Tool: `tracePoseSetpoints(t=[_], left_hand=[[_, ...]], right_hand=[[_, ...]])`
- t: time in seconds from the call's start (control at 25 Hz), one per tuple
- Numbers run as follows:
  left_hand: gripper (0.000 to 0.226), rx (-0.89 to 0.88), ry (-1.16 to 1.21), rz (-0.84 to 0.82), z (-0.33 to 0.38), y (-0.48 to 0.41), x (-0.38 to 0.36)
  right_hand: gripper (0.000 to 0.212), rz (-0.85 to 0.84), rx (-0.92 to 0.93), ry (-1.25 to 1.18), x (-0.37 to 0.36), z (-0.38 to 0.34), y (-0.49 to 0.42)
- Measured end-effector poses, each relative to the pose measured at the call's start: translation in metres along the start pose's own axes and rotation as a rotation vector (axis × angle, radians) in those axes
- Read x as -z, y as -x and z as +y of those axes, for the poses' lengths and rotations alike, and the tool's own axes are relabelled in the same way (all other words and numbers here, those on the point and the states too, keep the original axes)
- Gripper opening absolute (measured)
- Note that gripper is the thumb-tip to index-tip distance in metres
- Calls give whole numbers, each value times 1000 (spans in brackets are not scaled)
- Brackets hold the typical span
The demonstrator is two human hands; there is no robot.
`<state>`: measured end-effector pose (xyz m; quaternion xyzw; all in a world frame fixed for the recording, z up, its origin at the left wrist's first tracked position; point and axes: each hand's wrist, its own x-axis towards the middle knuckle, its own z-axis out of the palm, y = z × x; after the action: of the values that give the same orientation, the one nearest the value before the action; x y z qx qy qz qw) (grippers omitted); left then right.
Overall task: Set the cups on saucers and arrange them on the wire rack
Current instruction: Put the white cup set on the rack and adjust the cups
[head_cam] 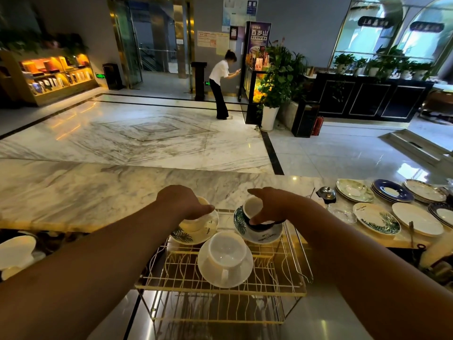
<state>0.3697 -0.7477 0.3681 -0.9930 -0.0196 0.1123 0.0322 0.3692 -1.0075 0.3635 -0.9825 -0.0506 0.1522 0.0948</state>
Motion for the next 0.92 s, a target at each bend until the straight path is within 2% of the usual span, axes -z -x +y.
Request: tracePoseSetpoints(t=[0.16,0.36,0.48,0.6,0.72,0.92], left_hand=[[99,-9,14,-55,5,-15,1],[83,-136,-33,-186,5,-22,13],[99,-192,-64,-207,7,-21,15],[112,-207,-66,-172,6,-21,12],[112,-142,-86,-71,5,-20,4],[96,-213,-62,-41,5,-20,1]], right_hand=[[106,-39,-14,87,-1,0,-18],[87,35,-134,207,-3,-12,-24],[86,98,-225,258,-8,-18,-24],[101,146,-245,247,-9,-12,-23],[118,70,-166,105,-6,-4,-25],[94,102,-173,64,-12,-5,-21]])
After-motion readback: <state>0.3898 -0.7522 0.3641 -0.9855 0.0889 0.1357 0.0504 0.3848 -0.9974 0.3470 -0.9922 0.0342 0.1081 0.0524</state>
